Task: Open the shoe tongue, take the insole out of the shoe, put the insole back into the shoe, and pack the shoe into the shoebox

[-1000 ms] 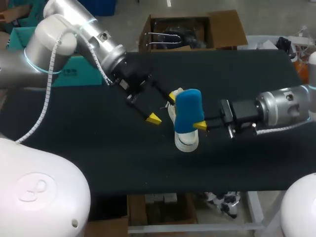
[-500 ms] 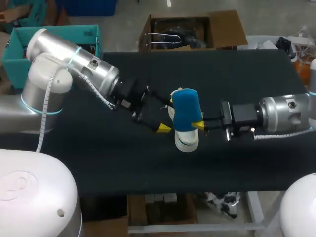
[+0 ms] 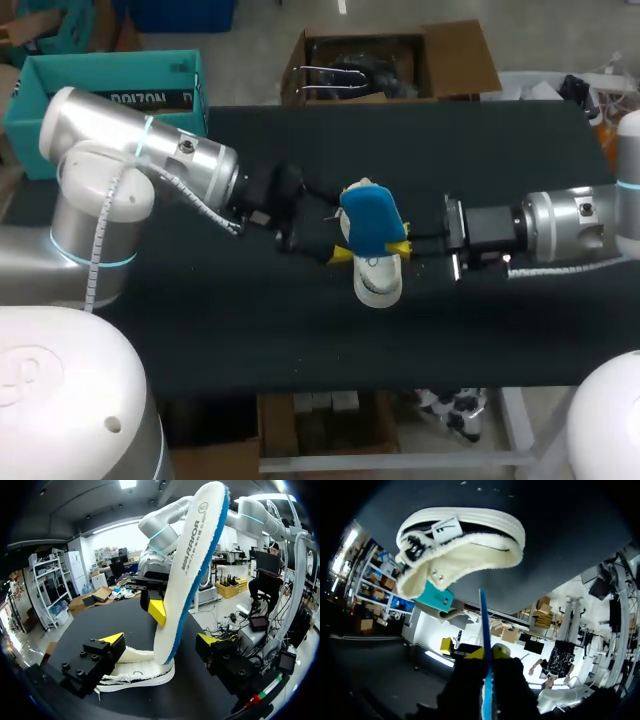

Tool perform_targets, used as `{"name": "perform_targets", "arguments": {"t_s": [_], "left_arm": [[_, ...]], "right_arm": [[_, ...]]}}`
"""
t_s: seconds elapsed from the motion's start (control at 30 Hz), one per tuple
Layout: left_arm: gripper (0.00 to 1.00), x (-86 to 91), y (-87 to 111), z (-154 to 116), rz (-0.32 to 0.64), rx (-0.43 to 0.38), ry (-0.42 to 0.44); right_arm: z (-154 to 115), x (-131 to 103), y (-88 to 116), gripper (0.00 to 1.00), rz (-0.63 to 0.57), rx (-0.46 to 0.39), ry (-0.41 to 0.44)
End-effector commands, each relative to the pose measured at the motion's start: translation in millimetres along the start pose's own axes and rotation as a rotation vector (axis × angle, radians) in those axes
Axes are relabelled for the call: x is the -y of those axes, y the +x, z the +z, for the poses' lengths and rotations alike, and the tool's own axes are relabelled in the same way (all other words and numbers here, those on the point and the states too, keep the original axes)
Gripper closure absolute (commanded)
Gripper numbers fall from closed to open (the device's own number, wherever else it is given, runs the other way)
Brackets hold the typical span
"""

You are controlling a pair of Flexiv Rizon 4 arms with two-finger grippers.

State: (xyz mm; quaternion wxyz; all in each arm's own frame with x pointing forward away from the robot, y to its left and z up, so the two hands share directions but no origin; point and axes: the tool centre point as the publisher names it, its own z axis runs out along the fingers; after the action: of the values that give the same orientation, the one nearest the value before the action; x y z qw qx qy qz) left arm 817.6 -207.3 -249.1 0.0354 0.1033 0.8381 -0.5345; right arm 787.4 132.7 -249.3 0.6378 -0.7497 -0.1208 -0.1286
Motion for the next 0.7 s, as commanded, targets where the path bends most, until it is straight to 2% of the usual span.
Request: {"name": "perform_targets", "arguments": {"t_s": [0.03,0.17,0.23,0.33,0.43,0.57,0.7], "left_arm": [[0.07,-4.9,-3.3,6.0,0.015,-0.028,-0.017],[0.12,-10.3,-8.0,8.5,0.052,-0.043,-0.057],[0.26,-13.0,-9.4,9.9,0.064,-0.043,-0.072],[0.37,-16.4,-11.5,11.4,0.070,-0.044,-0.075],[0.33,-21.0,-12.7,15.7,0.074,-0.050,-0.080],[0.31,-25.4,-11.8,24.1,0.078,-0.068,-0.098],[0.39,-29.3,-12.7,30.3,0.080,-0.069,-0.108]], "right_arm": [[2.6,-13.7,0.2,1.00,-0.041,-0.012,0.016],[2.2,-20.8,1.5,1.00,-0.090,-0.029,0.003],[1.0,-26.4,2.6,1.00,-0.090,-0.045,0.014],[0.5,-31.8,4.7,1.00,-0.092,-0.052,0.023],[0.7,-33.8,6.3,1.00,-0.094,-0.059,0.029],[1.9,-34.7,8.8,1.00,-0.096,-0.064,0.032],[3.8,-34.7,11.0,1.00,-0.102,-0.066,0.029]]}}
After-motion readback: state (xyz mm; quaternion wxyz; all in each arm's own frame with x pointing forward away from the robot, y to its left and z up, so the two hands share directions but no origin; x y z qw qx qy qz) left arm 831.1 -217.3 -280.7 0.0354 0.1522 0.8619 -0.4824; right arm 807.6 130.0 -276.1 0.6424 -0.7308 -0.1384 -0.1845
